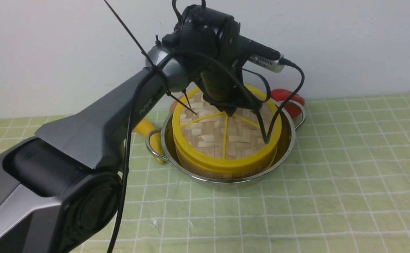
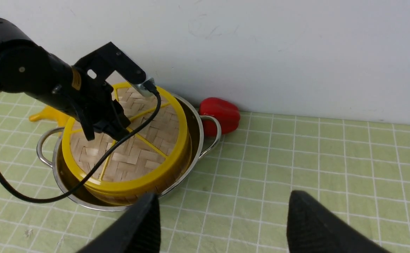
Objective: Place the steamer in the pot on the green tablecloth, and put the lid on the steamer.
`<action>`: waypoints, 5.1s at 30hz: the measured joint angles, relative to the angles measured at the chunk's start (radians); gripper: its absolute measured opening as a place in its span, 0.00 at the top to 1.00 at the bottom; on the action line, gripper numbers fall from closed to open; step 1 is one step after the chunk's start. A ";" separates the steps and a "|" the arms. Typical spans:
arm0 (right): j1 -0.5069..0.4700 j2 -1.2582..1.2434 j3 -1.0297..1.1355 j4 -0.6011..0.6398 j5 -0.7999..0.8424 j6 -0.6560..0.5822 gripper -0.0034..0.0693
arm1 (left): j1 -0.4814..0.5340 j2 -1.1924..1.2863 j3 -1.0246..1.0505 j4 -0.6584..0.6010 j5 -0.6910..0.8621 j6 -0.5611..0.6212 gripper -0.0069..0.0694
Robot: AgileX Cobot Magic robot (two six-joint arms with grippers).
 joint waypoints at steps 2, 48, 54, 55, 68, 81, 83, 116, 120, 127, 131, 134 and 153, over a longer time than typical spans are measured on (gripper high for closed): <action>0.000 0.000 0.000 0.000 0.000 0.000 0.30 | 0.000 0.001 -0.003 0.000 0.002 0.000 0.75; 0.000 -0.084 0.136 0.008 -0.084 -0.091 0.48 | 0.029 -0.115 -0.097 0.074 0.020 0.001 0.18; 0.000 -0.270 0.446 -0.019 -0.322 -0.101 0.81 | 0.029 -0.234 -0.097 0.028 0.021 -0.001 0.54; 0.000 -0.276 0.467 -0.020 -0.337 -0.101 0.82 | 0.029 -0.238 -0.097 0.025 0.021 -0.001 0.56; 0.000 -0.420 0.767 -0.022 -0.495 -0.101 0.97 | 0.029 -0.689 0.273 0.070 0.019 0.000 0.94; 0.000 -0.420 0.768 0.006 -0.495 -0.101 0.95 | 0.029 -1.288 1.151 -0.015 -0.106 -0.044 0.94; 0.000 -0.420 0.768 0.006 -0.495 -0.101 0.95 | 0.029 -1.418 1.296 -0.025 -0.178 -0.059 0.94; 0.000 -0.421 0.768 0.025 -0.496 -0.101 0.86 | 0.166 -1.786 1.598 0.001 -0.400 -0.085 0.89; 0.000 -0.421 0.768 0.027 -0.496 -0.101 0.84 | 0.336 -1.917 1.759 0.034 -0.574 -0.086 0.88; 0.000 -0.421 0.768 0.029 -0.496 -0.101 0.82 | 0.581 -2.190 2.137 0.065 -0.839 -0.100 0.87; 0.000 -0.421 0.768 0.029 -0.496 -0.101 0.80 | 0.657 -2.301 2.296 0.071 -0.916 -0.106 0.85; 0.000 -0.421 0.768 0.029 -0.496 -0.101 0.79 | 0.660 -2.326 2.321 0.081 -0.942 -0.106 0.84; 0.000 -0.421 0.768 0.029 -0.496 -0.101 0.73 | 0.660 -2.331 2.322 0.091 -0.991 -0.106 0.80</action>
